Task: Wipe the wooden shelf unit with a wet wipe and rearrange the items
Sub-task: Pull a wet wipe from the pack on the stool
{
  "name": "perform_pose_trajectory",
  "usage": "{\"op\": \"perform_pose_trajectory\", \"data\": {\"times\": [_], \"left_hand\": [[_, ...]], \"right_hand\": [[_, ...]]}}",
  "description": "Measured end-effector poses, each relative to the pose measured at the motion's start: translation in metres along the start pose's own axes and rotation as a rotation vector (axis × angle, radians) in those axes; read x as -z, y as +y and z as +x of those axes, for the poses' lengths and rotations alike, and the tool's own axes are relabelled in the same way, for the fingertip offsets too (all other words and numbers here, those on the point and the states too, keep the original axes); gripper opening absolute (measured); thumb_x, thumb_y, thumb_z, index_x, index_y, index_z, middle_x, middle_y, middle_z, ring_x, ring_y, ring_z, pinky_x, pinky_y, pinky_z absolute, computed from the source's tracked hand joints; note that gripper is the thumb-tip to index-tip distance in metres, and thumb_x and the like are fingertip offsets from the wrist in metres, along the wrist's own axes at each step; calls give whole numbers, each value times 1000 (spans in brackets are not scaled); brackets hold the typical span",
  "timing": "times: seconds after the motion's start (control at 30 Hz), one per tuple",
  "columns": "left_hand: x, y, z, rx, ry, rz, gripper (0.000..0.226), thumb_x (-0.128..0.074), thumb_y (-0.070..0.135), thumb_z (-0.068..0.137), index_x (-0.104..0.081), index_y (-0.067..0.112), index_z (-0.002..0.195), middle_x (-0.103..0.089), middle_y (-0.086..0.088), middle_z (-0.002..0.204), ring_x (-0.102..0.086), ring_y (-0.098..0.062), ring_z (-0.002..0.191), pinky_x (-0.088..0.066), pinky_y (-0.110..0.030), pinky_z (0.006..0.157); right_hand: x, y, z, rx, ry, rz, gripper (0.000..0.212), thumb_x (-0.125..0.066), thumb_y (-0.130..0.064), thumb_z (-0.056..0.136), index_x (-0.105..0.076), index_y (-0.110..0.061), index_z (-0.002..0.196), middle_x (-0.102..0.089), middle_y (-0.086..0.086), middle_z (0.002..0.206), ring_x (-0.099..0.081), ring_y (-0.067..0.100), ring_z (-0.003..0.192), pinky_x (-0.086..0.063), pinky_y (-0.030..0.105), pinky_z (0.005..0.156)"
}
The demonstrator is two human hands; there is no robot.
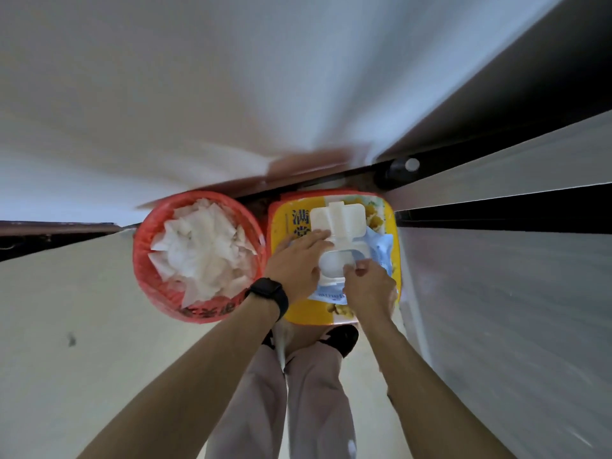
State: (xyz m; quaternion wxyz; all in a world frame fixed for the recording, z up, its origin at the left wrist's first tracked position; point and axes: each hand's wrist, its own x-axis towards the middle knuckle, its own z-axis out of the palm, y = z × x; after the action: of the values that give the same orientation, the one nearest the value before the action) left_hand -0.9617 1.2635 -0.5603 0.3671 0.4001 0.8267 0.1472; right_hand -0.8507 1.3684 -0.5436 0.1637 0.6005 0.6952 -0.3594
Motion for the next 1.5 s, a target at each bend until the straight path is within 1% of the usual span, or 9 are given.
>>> {"op": "perform_pose_trajectory", "data": {"times": [0.2,0.37,0.57,0.8,0.93,1.1,1.27,1.37,1.5], "left_hand": [[6,-3,11,92,97,-296,32,-42,32,100,-66,24,119,-53,11,144,-45,-8,132,-34,-35,112],[-2,-17,2,-89,-22,33,30,-46,27,99,-57,29,127,-28,11,159,-24,-10,147,-12,-39,122],[1,-10,-8,-100,-5,155,35,-39,26,102,-45,28,137,-9,6,165,-6,-11,152,1,-40,121],[-5,-6,-6,-58,-26,240,44,-49,44,97,-45,27,137,-10,6,165,-6,-12,152,-3,-47,123],[0,0,-5,-40,-61,259,51,-54,50,94,-44,25,137,-10,5,165,-5,-12,152,-2,-47,123],[0,3,-5,-26,-54,250,52,-55,48,94,-43,23,139,-10,5,165,-5,-11,152,-3,-47,123],[-2,2,-4,-18,-43,252,52,-54,50,94,-43,24,138,-10,6,165,-5,-11,152,-3,-46,123],[-2,3,-4,-16,-51,255,51,-52,49,94,-44,24,138,-9,6,165,-4,-11,152,-2,-47,123],[-3,4,-5,-16,-40,252,49,-53,48,94,-45,24,136,-10,6,165,-4,-10,152,-1,-46,123]], "right_hand": [[-25,16,-41,518,-179,1,22,-63,-23,85,-73,-27,104,-63,-13,127,-54,7,106,-48,28,90],[-10,16,-38,211,-87,216,12,-59,-24,96,-68,-26,105,-66,-18,93,-65,4,86,-46,11,69],[-12,5,1,387,57,-327,24,-49,-30,101,-67,-15,98,-62,3,98,-64,26,87,-42,32,66],[-18,-5,6,448,9,-623,17,-49,-8,95,-62,-10,105,-60,7,105,-65,31,82,-28,29,52],[-20,-11,2,495,25,-627,13,-70,-1,78,-62,0,88,-60,14,81,-60,30,55,-29,27,46],[-12,-5,5,448,-80,-520,20,-52,-13,96,-51,-4,114,-53,10,116,-62,27,92,-38,31,62],[-5,4,-2,510,-147,-349,10,-47,-8,99,-55,-4,103,-52,11,110,-59,28,96,-40,29,67],[-1,8,-6,496,-28,-168,26,-58,-26,98,-54,-6,114,-53,7,115,-60,23,87,-43,30,66],[-7,11,-1,512,-21,-268,20,-61,-23,97,-62,-9,111,-55,8,118,-65,28,87,-49,35,68]]}}
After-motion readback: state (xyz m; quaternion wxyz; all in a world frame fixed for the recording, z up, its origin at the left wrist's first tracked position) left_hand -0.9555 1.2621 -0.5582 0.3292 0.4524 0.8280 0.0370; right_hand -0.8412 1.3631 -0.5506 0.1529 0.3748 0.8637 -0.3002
